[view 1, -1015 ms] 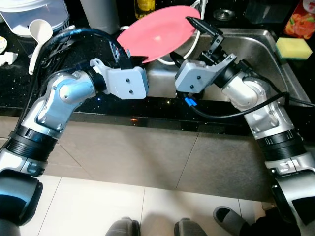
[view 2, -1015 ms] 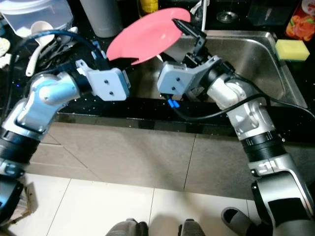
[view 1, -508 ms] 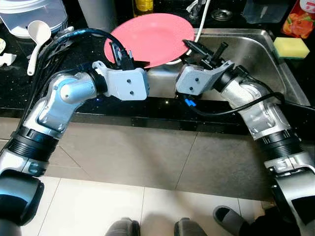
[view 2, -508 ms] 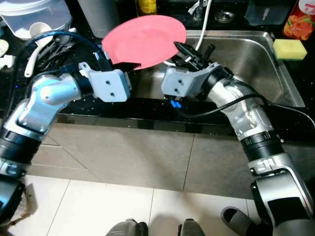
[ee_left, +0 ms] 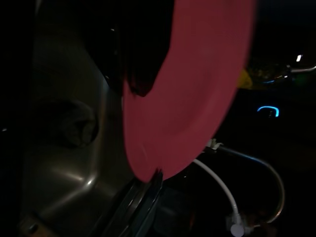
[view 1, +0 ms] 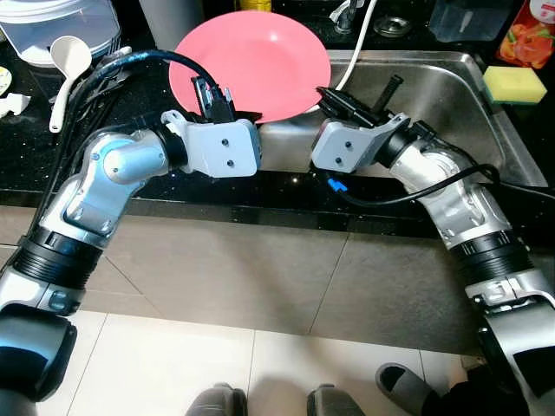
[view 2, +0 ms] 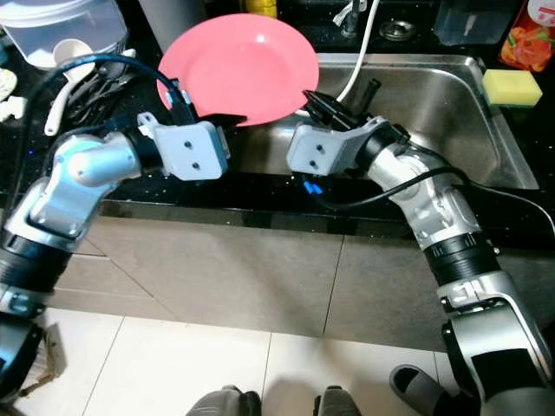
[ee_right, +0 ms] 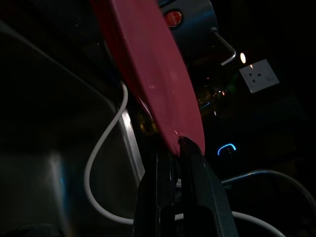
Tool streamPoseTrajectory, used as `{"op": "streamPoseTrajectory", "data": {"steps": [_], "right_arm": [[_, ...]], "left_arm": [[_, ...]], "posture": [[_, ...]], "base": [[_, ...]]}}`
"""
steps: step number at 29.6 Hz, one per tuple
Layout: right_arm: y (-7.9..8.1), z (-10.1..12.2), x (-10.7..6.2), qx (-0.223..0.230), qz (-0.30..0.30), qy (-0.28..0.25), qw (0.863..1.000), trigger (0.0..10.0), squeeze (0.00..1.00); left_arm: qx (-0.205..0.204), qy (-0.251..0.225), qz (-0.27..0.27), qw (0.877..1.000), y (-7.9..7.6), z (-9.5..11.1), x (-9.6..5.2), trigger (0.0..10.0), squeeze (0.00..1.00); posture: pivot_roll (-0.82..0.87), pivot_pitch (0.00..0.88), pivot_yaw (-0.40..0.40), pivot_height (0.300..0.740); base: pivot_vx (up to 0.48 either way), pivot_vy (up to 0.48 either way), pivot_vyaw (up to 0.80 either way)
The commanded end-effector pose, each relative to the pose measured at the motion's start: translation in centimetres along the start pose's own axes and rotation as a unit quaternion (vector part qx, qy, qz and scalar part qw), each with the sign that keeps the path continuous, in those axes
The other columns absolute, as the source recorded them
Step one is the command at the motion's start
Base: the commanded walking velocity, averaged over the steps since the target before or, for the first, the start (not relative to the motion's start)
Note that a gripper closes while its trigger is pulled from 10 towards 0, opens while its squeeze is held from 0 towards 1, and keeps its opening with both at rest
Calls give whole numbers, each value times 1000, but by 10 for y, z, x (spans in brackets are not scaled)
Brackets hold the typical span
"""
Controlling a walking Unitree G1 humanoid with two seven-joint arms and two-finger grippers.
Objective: Kitchen organization
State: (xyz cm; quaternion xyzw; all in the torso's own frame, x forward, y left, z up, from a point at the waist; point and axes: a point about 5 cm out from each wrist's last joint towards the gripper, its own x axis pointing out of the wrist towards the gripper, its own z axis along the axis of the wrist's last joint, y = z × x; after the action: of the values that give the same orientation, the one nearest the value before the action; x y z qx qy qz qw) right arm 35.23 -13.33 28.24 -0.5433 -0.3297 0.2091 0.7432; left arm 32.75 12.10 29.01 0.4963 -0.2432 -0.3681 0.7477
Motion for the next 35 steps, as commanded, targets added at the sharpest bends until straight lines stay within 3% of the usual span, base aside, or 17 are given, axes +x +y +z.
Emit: {"op": "streamPoseTrajectory", "data": {"steps": [1, 6, 7, 10, 13, 21, 23, 24, 26, 27, 28, 29, 30, 31, 32, 33, 35], "right_arm": [[-1, 16, 7, -5, -8, -48, 999, 10000, 0], [0, 12, 7, -7, -5, -36, 999, 10000, 0], [1, 11, 7, -7, -6, -32, 999, 10000, 0], [1, 3, 7, -13, -9, -8, 1000, 10000, 0], [3, -8, 6, -20, -6, 32, 999, 10000, 0], [9, -34, 2, -13, -4, 111, 994, 10000, 0], [11, -47, 0, 22, -13, 151, 988, 10000, 0], [11, -47, 0, 22, -13, 151, 988, 10000, 0], [15, -58, -3, 92, -30, 189, 977, 10000, 0], [15, -58, -3, 92, -30, 189, 977, 10000, 0], [18, -63, -5, 143, -44, 209, 966, 10000, 0], [18, -63, -5, 143, -44, 209, 966, 10000, 0], [23, -70, -9, 202, -59, 232, 950, 10000, 0], [23, -70, -9, 202, -59, 232, 950, 10000, 0], [31, -78, -15, 262, -72, 264, 925, 10000, 0], [31, -78, -15, 262, -72, 264, 925, 10000, 0], [51, -91, -26, 378, -99, 322, 862, 10000, 0]], "left_arm": [[-19, -23, -10, 1000, -6, 7, 5, 10000, 1000], [-34, -32, -4, 999, -2, 11, 3, 10000, 1000], [-39, -38, -12, 998, -2, 14, 2, 10000, 0], [-54, -53, -35, 997, -6, 21, -3, 10000, 0], [-101, -76, -47, 991, -3, 30, -10, 10000, 0], [-170, -104, -91, 976, -3, 43, -28, 10000, 0], [-201, -94, -40, 974, 7, 38, -33, 10000, 0], [-201, -94, -40, 974, 7, 38, -33, 10000, 0], [-222, -64, 28, 973, 19, 26, -38, 10000, 0], [-222, -64, 28, 973, 19, 26, -38, 10000, 0], [-233, -45, 79, 968, 28, 17, -40, 10000, 0], [-233, -45, 79, 968, 28, 17, -40, 10000, 0], [-262, -29, 141, 954, 38, 8, -43, 10000, 0], [-262, -29, 141, 954, 38, 8, -43, 10000, 0], [-295, -19, 213, 931, 47, -2, -49, 10000, 0], [-295, -19, 213, 931, 47, -2, -49, 10000, 0], [-356, -4, 313, 880, 55, -15, -61, 10000, 0]], "posture": [[-24, 116, 85, 740], [-22, 121, 82, 740], [-22, 121, 82, 740], [-20, 126, 83, 740], [-21, 130, 83, 740], [-12, 131, 75, 740], [-6, 133, 70, 740], [-6, 133, 70, 740], [-6, 135, 67, 740], [-6, 135, 67, 740], [-5, 136, 66, 740], [-5, 136, 66, 740], [-6, 137, 65, 740], [-6, 137, 65, 740], [-9, 138, 63, 740], [-9, 138, 63, 740], [-5, 140, 60, 740]], "base": [[0, 0, 0], [0, 0, 0], [0, 0, 0], [0, 0, 0], [0, 0, 0], [0, 0, 0], [0, 0, 0], [0, 0, 0], [0, 0, 0], [0, 0, 0], [0, 0, 0], [0, 0, 0], [0, 0, 0], [0, 0, 0], [0, 0, 0], [0, 0, 0], [0, 0, 0]]}}
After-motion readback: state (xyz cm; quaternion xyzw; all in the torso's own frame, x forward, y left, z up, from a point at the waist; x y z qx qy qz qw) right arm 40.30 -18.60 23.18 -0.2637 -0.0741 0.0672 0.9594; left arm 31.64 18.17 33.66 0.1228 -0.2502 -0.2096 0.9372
